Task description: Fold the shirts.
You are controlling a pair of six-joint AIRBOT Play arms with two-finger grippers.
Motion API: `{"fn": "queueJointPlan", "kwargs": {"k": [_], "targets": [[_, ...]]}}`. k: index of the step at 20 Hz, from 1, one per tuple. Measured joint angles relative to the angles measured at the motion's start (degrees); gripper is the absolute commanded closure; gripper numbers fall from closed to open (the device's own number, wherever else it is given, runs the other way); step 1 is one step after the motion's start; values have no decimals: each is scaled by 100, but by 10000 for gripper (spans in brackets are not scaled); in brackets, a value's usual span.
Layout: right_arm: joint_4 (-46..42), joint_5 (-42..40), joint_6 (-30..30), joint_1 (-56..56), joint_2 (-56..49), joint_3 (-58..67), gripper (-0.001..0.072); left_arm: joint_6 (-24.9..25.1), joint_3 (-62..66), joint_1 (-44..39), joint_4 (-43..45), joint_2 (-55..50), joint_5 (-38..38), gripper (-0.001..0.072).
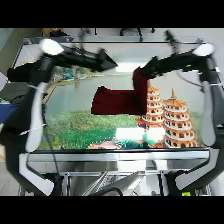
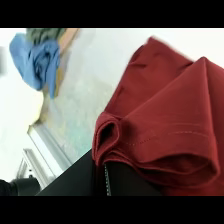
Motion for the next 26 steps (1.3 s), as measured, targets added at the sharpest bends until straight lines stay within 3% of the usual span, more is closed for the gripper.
{"fn": "queueJointPlan", "kwargs": {"k": [3,4,5,6,7,9,12,16,22,26], "targets": [[-232,-682,17,925,-531,-9,687,7,-149,691,0,791,-459,693],[-273,-981,17,1257,-767,-9,630,26,-286,892,0,1062,-544,693],[-295,-1300,20,1585,-1012,-9,443,76,-457,1071,0,1316,-601,693],[-291,-1565,17,1880,-1246,-9,306,127,-634,1220,0,1539,-643,693],[-225,-1799,-9,2149,-1453,-11,210,186,-841,1360,0,1770,-669,693],[87,-2168,-227,2564,-1749,-9,95,284,-1241,1547,0,2166,-671,693],[382,-2365,-487,2645,-1755,24,96,415,-1694,1692,0,2564,-621,693],[313,-1908,-501,1825,-1189,37,96,498,-1915,1753,0,2769,-597,693],[-1239,-586,188,2,-481,-96,95,564,-1980,1770,-4,2833,-603,693],[-1987,-354,341,-468,-420,-798,93,581,-1989,1770,-4,2835,-603,693]]}}
